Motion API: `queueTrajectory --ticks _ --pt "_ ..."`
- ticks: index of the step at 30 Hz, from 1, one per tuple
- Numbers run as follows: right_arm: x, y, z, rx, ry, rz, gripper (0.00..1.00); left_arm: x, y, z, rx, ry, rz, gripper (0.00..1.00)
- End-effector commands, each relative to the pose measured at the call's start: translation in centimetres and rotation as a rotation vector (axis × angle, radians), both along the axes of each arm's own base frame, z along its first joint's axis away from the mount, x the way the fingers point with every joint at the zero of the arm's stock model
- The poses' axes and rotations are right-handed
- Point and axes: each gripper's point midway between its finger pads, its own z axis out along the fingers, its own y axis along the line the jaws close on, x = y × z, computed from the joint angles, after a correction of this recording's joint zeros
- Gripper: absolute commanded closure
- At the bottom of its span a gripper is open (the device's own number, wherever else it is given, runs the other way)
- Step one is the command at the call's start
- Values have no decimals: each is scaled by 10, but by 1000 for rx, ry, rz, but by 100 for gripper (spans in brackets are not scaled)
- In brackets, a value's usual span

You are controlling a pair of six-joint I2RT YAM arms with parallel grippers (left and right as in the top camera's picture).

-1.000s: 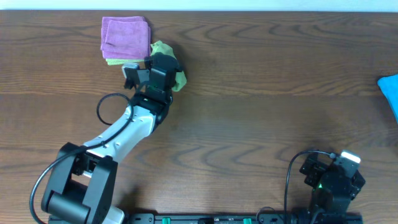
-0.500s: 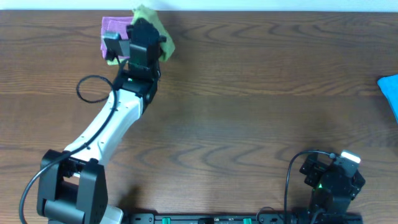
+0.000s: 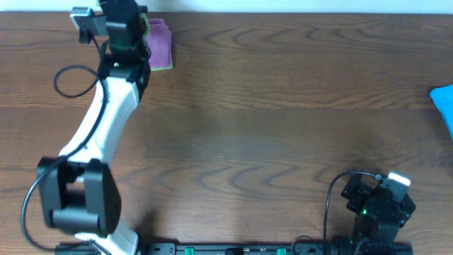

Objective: Fold the cloth
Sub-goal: 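Carry the green bundle with the left gripper onto the pink stack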

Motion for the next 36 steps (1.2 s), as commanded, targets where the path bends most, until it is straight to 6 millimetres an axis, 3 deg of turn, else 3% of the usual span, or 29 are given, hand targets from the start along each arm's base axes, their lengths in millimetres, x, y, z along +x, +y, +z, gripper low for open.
queueTrajectory --ticks 1,10,17,23,30,36 --pt "-1 -3 0 -11 1 -10 1 21 0 -3 24 4 11 94" --pt "-1 -3 0 -11 0 -10 1 44 23 -14 23 -2 126 94" --pt "-1 -3 0 -11 0 -10 1 56 33 -47 -78 -6 165 94" --pt "-1 -3 0 -11 1 -10 1 63 32 -67 -105 0 169 94" --pt "-1 -3 0 -11 0 -10 1 70 31 -72 -111 -37 166 94" --pt "-1 -3 0 -11 1 -10 1 79 13 -81 -117 -35 94 94"
